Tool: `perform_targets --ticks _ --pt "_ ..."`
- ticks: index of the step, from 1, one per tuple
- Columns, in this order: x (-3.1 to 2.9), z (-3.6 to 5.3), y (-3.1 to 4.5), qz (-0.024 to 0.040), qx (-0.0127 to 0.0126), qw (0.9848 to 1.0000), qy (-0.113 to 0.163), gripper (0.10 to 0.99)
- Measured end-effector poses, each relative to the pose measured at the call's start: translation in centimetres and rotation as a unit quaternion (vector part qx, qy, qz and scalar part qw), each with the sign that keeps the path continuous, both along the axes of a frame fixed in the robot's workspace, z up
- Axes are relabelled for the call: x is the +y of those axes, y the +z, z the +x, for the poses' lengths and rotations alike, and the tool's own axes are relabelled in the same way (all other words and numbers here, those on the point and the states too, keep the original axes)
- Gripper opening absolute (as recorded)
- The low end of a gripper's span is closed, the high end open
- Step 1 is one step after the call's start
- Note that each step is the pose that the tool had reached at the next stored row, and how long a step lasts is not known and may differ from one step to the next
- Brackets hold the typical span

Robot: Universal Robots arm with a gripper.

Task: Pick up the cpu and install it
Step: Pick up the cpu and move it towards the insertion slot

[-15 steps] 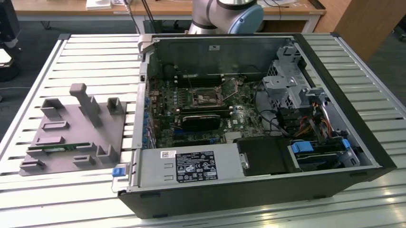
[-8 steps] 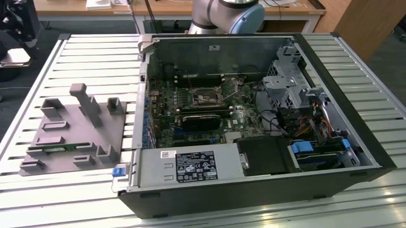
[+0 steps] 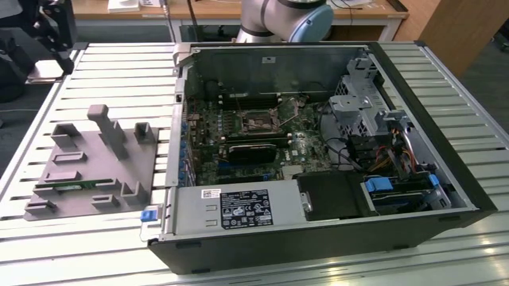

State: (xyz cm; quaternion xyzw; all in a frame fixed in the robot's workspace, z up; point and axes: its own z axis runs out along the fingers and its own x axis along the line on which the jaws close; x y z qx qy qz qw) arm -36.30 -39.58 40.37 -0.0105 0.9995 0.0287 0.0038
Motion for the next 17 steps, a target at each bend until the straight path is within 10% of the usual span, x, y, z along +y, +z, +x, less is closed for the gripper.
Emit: perform_targets --ticks 17 --pt "0.00 7.19 -0.01 0.0012 0.0000 1.0000 0.000 0.541"
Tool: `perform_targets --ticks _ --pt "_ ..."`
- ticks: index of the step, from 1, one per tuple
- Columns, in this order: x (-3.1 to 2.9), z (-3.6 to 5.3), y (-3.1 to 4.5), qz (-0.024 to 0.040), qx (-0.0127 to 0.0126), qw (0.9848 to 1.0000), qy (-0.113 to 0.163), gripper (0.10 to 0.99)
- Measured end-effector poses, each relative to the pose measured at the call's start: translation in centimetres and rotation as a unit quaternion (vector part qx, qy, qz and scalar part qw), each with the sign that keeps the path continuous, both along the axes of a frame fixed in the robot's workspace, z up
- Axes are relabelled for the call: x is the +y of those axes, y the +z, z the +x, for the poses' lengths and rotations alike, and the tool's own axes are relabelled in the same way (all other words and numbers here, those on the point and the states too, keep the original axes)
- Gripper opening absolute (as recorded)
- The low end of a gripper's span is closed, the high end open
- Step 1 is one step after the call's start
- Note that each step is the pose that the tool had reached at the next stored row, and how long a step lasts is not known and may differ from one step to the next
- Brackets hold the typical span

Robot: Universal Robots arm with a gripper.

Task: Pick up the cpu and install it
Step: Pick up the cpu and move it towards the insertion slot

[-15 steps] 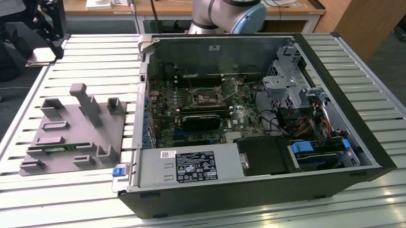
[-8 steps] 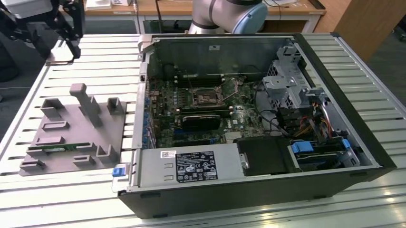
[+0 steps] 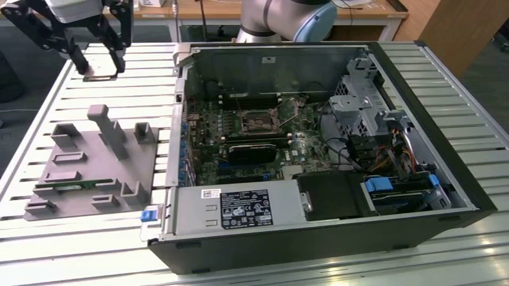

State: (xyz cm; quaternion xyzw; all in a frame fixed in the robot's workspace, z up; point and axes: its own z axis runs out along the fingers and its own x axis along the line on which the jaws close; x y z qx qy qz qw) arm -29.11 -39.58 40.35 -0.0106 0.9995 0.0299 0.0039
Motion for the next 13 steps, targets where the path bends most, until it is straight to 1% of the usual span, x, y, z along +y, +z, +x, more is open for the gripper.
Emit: perform_targets --ticks 3,9,13 --pt "0.00 0.84 0.01 -0.0001 0.0001 1.0000 0.000 0.541" --pt "0.00 2.23 0.00 0.0000 0.0000 1.0000 0.000 0.541" --pt "0.00 3.53 0.01 -0.0001 0.0001 1.0000 0.000 0.541"
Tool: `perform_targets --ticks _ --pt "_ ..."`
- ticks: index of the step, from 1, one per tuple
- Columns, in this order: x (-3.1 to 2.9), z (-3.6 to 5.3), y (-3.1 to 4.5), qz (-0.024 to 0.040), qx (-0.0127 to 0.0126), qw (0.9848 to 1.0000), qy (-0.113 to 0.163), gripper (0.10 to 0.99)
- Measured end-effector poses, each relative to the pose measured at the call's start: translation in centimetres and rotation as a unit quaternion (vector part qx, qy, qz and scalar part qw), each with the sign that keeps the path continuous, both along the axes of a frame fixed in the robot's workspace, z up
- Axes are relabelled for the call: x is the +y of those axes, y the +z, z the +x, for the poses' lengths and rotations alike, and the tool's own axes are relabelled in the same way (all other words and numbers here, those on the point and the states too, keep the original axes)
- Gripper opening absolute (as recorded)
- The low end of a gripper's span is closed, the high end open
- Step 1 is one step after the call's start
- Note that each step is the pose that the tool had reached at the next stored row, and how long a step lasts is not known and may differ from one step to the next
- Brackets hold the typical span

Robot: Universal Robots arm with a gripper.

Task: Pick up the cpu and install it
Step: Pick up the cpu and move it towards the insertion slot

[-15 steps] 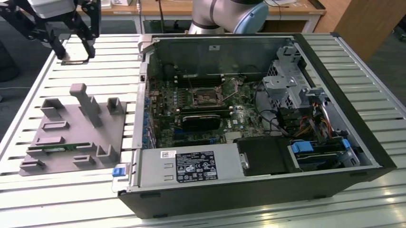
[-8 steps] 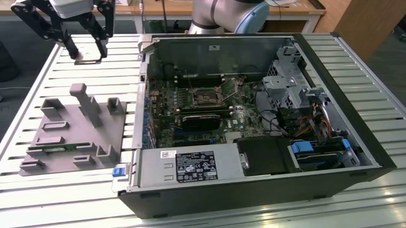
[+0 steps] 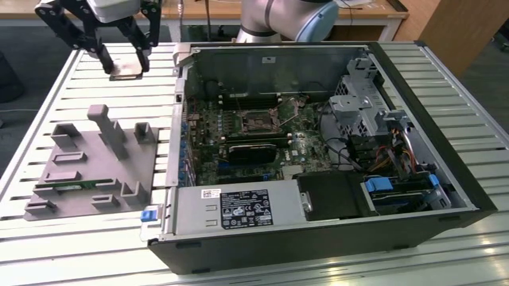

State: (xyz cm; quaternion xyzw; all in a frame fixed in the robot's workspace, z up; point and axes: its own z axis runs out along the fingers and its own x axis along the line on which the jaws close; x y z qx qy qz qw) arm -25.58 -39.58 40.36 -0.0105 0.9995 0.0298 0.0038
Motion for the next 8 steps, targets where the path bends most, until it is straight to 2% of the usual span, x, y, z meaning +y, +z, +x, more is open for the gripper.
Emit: perform_targets --ticks 8 --pt "0.00 2.87 0.00 0.0000 0.0000 1.0000 0.000 0.541"
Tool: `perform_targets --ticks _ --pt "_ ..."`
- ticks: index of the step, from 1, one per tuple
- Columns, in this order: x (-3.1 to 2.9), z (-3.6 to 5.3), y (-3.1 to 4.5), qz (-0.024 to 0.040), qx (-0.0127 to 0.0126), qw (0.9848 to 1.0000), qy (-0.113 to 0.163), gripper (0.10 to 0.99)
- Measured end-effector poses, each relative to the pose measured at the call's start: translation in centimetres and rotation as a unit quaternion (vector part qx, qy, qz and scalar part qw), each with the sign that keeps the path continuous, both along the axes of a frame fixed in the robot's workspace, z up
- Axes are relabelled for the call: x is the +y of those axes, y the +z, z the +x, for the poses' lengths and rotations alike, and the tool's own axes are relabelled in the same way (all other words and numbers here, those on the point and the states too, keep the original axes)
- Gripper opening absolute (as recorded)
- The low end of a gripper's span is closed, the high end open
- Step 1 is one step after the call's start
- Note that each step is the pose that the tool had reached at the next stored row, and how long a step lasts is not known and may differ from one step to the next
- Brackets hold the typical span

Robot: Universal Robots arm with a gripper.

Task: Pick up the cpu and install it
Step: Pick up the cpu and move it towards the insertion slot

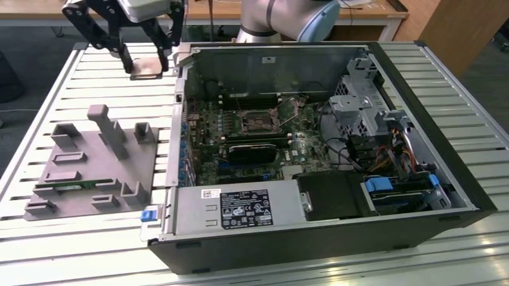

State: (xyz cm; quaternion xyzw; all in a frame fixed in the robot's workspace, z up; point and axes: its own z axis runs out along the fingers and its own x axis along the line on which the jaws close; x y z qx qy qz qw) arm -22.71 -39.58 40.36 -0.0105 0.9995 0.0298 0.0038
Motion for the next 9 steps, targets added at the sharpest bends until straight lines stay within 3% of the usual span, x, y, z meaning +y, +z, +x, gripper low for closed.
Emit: perform_targets --ticks 9 --pt "0.02 3.88 -0.05 -0.0001 0.0001 1.0000 0.000 0.541"
